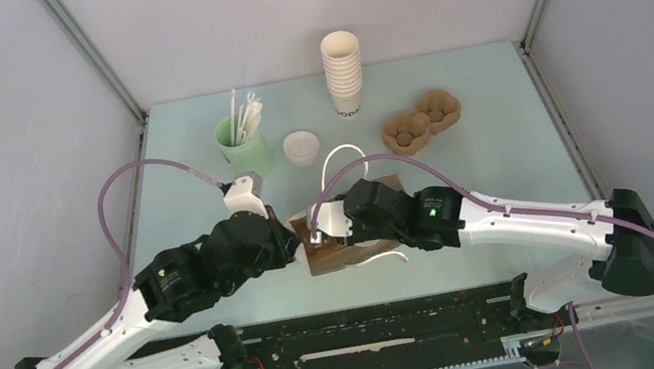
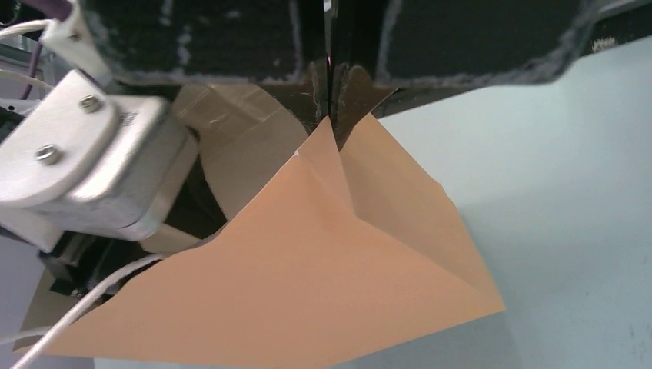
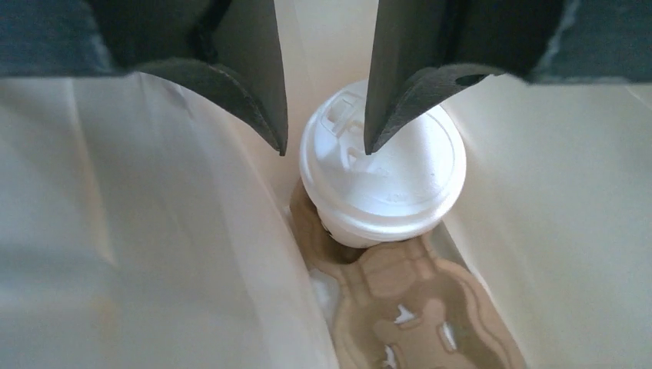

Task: Pack the takeout coffee

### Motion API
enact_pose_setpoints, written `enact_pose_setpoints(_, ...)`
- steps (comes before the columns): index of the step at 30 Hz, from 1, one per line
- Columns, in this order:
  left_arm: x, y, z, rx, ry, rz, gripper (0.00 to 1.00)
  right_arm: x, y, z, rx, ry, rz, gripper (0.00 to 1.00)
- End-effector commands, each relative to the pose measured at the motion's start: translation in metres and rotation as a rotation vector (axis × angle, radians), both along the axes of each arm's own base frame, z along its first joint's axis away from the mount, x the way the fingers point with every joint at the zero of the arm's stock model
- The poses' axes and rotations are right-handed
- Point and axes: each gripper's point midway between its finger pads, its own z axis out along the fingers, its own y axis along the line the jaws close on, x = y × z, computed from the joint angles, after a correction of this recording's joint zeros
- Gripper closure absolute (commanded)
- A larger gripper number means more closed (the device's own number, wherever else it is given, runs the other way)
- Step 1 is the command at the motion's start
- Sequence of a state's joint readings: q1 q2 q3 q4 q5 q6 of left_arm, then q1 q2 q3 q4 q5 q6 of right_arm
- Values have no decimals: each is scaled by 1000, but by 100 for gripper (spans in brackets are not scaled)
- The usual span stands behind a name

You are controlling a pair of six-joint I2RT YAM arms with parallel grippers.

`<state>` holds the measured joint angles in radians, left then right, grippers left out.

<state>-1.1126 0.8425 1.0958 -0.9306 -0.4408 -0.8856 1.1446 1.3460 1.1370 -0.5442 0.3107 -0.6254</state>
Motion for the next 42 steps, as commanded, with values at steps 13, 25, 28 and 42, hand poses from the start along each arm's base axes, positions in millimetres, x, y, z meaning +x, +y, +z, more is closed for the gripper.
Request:
enact_pose_setpoints(13, -10, 10, 12, 23, 141, 70, 100, -10, 1, -4, -5, 129, 118, 69)
enact_pose_setpoints(25, 1, 27, 18, 77, 174, 132, 92, 9, 27, -12, -12, 155, 160, 69)
enact_pose_setpoints(28, 5, 31, 26, 93, 159, 135, 77, 15, 30, -20, -14, 173, 154, 69)
enact_pose_setpoints(42, 5, 109, 97, 22, -40, 338, 39, 33, 44, -49, -33, 259, 122, 69)
